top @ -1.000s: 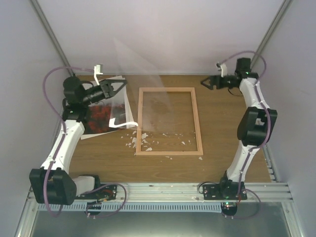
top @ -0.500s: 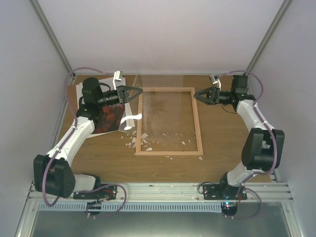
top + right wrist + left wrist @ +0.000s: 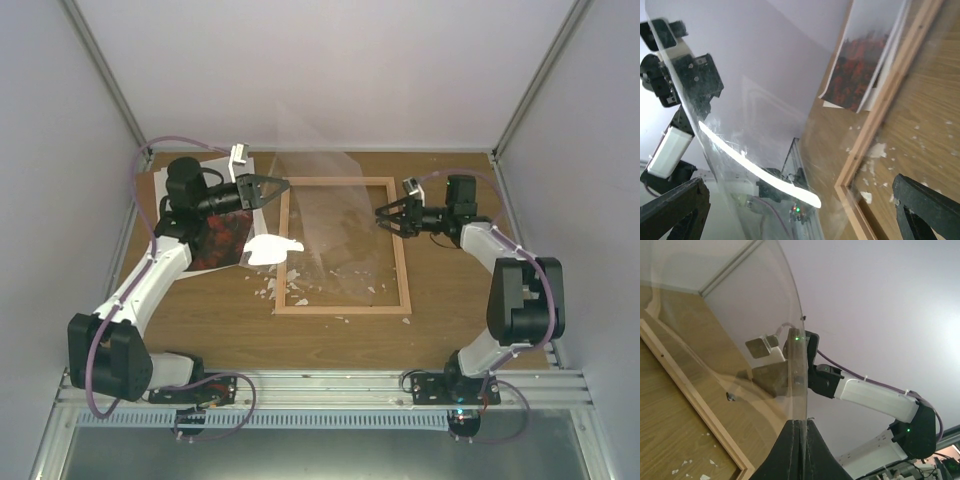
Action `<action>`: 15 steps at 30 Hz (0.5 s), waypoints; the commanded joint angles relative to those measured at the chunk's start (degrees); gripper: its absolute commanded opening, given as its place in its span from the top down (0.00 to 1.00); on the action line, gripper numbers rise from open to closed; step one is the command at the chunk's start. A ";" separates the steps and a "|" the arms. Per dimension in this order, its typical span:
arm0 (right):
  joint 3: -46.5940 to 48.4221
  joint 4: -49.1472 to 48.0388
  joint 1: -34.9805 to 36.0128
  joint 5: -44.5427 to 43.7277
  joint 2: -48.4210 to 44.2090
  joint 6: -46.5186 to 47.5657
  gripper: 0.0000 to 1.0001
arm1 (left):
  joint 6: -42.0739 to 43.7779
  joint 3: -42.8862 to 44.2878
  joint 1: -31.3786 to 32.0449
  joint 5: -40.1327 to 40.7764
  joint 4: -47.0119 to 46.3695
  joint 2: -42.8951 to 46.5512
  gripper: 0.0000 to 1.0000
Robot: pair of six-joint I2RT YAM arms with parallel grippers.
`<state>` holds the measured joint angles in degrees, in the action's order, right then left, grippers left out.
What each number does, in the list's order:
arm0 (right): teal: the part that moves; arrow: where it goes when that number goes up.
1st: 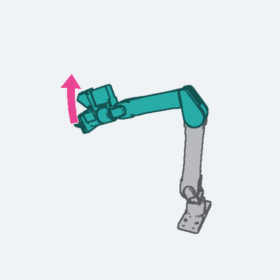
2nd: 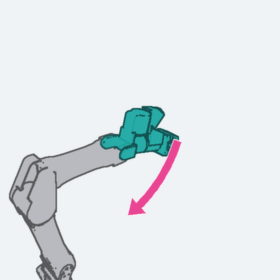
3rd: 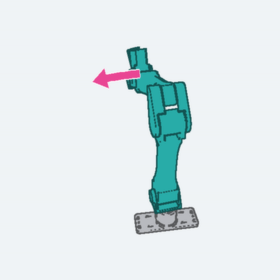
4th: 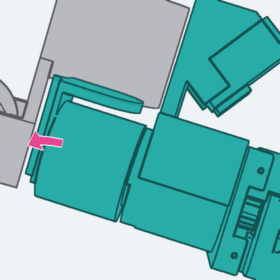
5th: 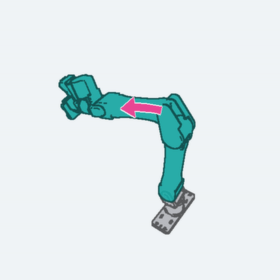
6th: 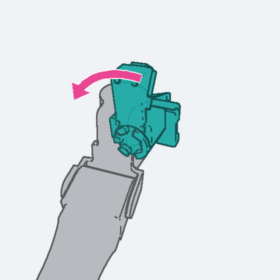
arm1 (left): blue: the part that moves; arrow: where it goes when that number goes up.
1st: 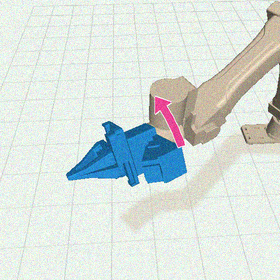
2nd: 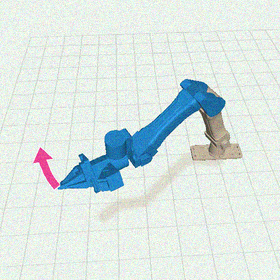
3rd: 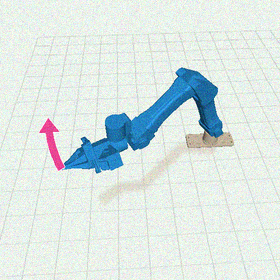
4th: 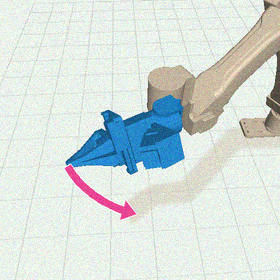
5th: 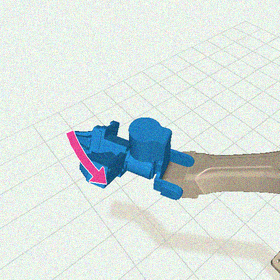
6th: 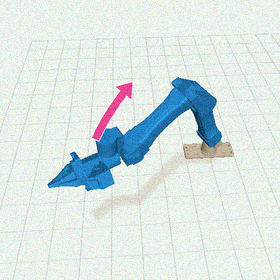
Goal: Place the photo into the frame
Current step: Place the photo frame item in the photo frame.
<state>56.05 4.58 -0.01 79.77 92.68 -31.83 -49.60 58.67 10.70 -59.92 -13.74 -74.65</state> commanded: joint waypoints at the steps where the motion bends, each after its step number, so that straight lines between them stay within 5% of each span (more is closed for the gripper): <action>1: 1.57 -8.68 4.77 2.31 0.07 -6.44 0.00 | -0.78 1.79 0.42 -0.90 -3.71 0.81 0.99; 5: 2.15 -6.32 6.06 2.20 -0.51 -5.05 0.01 | -0.09 0.54 0.38 -0.99 -3.64 1.42 1.00; 11: 2.35 -3.70 6.00 1.99 -1.48 -4.63 0.29 | 2.16 -0.87 0.39 0.99 0.52 2.17 0.98; 13: 1.03 -1.43 5.90 0.39 -1.87 -3.58 0.08 | 2.43 -1.38 0.42 1.02 0.21 2.35 0.97; 15: -3.50 -3.65 5.28 -1.50 -2.30 -5.44 0.01 | 1.93 -1.00 0.42 0.68 -0.29 2.27 0.97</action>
<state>56.99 1.19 5.67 79.70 92.31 -36.40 -48.82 58.26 10.79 -59.77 -12.97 -73.76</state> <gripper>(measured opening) 0.954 0.029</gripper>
